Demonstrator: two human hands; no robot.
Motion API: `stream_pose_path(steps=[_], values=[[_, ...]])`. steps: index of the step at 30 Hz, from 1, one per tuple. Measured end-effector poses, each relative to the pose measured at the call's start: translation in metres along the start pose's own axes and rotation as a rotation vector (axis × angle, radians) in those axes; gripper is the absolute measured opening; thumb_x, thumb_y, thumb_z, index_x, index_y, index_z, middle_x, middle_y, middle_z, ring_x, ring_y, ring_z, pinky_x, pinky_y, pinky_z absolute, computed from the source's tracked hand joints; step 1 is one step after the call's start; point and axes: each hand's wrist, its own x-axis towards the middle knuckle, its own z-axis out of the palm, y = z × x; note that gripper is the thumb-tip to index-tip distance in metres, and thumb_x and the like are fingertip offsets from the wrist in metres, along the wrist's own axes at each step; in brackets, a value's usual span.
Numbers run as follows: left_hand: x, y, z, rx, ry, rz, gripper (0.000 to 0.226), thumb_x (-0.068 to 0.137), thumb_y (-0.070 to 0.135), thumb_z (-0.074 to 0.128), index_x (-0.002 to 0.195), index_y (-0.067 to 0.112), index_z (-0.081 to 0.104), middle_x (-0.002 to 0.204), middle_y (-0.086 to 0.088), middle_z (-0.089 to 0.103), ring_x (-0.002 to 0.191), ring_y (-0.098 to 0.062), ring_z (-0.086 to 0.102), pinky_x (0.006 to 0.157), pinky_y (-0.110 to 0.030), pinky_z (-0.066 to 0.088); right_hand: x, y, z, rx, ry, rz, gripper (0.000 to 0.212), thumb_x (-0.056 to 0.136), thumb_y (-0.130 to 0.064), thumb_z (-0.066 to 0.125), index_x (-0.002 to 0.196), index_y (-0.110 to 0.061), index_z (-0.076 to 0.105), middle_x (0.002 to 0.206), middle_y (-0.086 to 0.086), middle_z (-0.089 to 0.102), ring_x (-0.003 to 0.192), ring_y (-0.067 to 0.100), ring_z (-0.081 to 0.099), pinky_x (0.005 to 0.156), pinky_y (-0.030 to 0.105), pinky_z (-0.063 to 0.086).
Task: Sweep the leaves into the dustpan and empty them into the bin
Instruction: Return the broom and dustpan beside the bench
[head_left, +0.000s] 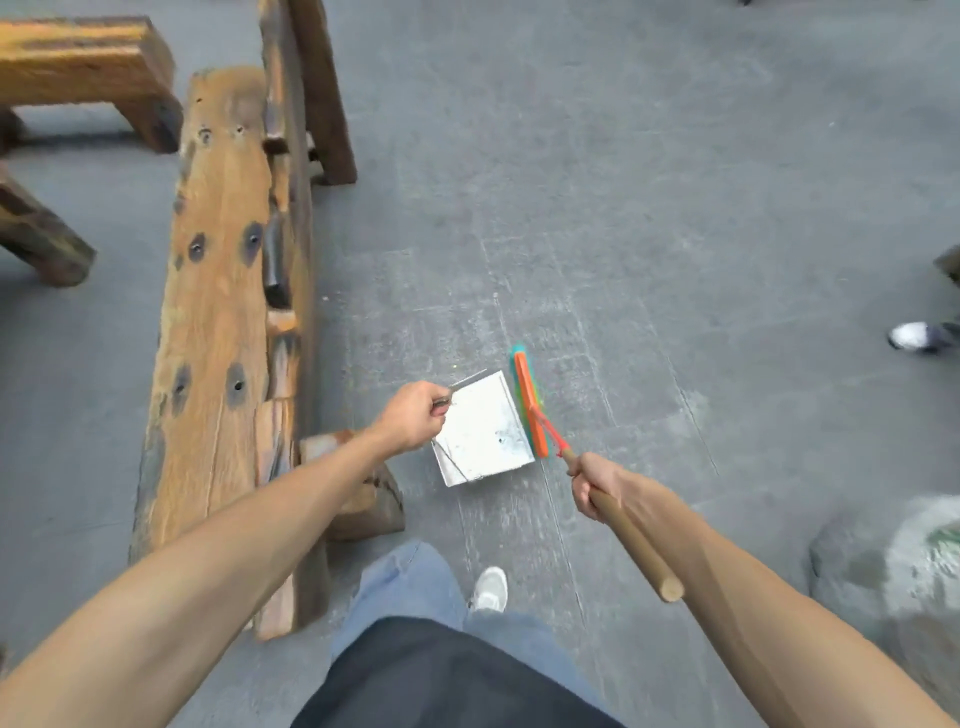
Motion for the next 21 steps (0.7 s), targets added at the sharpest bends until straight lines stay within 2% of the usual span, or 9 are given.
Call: stream_pose_path(steps=[4, 8, 12, 15, 17, 19, 21], values=[[0.059, -0.033, -0.028, 0.122, 0.005, -0.027, 0.031, 0.066, -0.004, 0.045, 0.057, 0.018, 0.026, 0.051, -0.001, 0.030, 0.058, -0.028, 0.030, 0.053, -0.033, 0.024, 0.030, -0.090, 0.015, -0.049, -0.006, -0.003, 0.025, 0.097, -0.016, 0.032, 0.076, -0.023, 0.043, 0.034, -0.004, 0.029, 0.024, 0.009, 0.032, 0.028, 0.014, 0.031], [0.113, -0.073, -0.046, 0.184, -0.021, -0.083, 0.031, 0.066, -0.004, 0.047, 0.057, 0.016, 0.026, 0.052, -0.003, 0.030, 0.060, -0.029, 0.032, 0.055, -0.031, 0.024, 0.066, -0.170, 0.044, -0.202, 0.000, 0.087, 0.039, 0.100, -0.026, 0.035, 0.062, -0.018, 0.040, 0.035, -0.004, 0.035, 0.024, 0.009, 0.034, 0.030, 0.011, 0.030], [0.143, -0.112, -0.062, 0.208, -0.067, -0.119, 0.032, 0.065, -0.005, 0.048, 0.057, 0.016, 0.026, 0.054, -0.004, 0.034, 0.060, -0.031, 0.037, 0.054, -0.031, 0.023, 0.089, -0.239, 0.083, -0.351, 0.036, 0.021, 0.027, 0.101, -0.023, 0.030, 0.088, -0.013, 0.051, 0.036, 0.000, 0.039, 0.023, 0.011, 0.035, 0.030, 0.013, 0.030], [0.155, -0.138, -0.073, 0.238, -0.122, -0.152, 0.033, 0.070, -0.004, 0.050, 0.057, 0.016, 0.027, 0.058, -0.005, 0.044, 0.064, -0.033, 0.046, 0.057, -0.030, 0.028, 0.108, -0.282, 0.116, -0.410, 0.041, -0.019, 0.030, 0.101, -0.025, 0.026, 0.110, -0.021, 0.055, 0.040, 0.002, 0.040, 0.023, 0.011, 0.036, 0.030, 0.015, 0.031], [0.157, -0.155, -0.075, 0.232, -0.157, -0.210, 0.031, 0.072, -0.002, 0.050, 0.059, 0.015, 0.027, 0.061, -0.005, 0.046, 0.067, -0.034, 0.048, 0.059, -0.031, 0.029, 0.121, -0.303, 0.138, -0.421, 0.041, -0.036, 0.037, 0.102, -0.028, 0.025, 0.123, -0.020, 0.054, 0.048, 0.004, 0.039, 0.023, 0.011, 0.036, 0.029, 0.015, 0.030], [0.160, -0.166, -0.079, 0.231, -0.169, -0.260, 0.029, 0.070, -0.004, 0.049, 0.060, 0.014, 0.028, 0.058, -0.003, 0.041, 0.065, -0.033, 0.045, 0.058, -0.033, 0.030, 0.139, -0.325, 0.158, -0.412, 0.037, -0.013, 0.031, 0.102, -0.025, 0.022, 0.110, -0.025, 0.052, 0.052, 0.004, 0.038, 0.022, 0.009, 0.035, 0.028, 0.013, 0.030], [0.166, -0.172, -0.084, 0.239, -0.210, -0.280, 0.028, 0.067, -0.005, 0.048, 0.060, 0.013, 0.028, 0.054, -0.003, 0.035, 0.063, -0.032, 0.042, 0.057, -0.033, 0.030, 0.153, -0.346, 0.178, -0.445, 0.070, 0.035, 0.022, 0.099, -0.022, 0.025, 0.092, -0.023, 0.046, 0.045, 0.002, 0.043, 0.021, 0.009, 0.038, 0.027, 0.013, 0.032]])
